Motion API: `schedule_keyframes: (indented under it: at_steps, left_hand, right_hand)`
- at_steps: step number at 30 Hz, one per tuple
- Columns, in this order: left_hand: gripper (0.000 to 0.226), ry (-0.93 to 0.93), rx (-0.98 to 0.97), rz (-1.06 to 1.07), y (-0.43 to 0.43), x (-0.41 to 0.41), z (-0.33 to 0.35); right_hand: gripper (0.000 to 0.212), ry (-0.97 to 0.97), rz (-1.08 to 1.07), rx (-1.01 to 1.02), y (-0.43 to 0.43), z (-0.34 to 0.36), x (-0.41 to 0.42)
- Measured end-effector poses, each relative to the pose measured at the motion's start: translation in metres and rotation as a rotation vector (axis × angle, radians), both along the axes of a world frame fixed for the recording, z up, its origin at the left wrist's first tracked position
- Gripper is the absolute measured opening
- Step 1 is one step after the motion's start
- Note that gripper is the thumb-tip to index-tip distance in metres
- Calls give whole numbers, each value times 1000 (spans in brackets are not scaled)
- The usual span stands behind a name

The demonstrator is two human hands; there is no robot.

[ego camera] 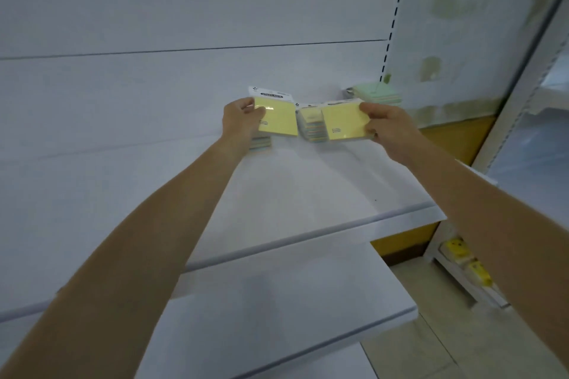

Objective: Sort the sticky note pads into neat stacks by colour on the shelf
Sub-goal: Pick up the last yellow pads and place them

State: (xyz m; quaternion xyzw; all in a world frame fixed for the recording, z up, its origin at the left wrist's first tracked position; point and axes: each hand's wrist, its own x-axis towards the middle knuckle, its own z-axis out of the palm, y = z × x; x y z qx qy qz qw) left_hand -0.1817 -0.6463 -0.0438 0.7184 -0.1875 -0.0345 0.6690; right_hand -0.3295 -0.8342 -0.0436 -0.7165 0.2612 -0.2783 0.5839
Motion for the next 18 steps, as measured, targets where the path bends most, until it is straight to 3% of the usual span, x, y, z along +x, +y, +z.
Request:
schedule_keyframes:
  at_steps: [2, 6, 9, 12, 18]
  left_hand:
    - [19, 17, -14, 23, -10, 13, 3]
    - [29, 9, -54, 63, -27, 32, 3]
    - [13, -14, -67, 88, -33, 37, 3]
    - [46, -8, -56, 137, -35, 46, 5]
    - [32, -81, -20, 174, -56, 42, 4]
  right_hand:
    - [50, -11, -21, -31, -9, 4, 13]
    - [49, -14, -36, -69, -27, 7, 41]
    - [49, 5, -22, -104, -35, 6, 64]
    - [46, 47, 48, -125, -40, 6, 84]
    - [26, 203, 52, -471, -48, -2, 103]
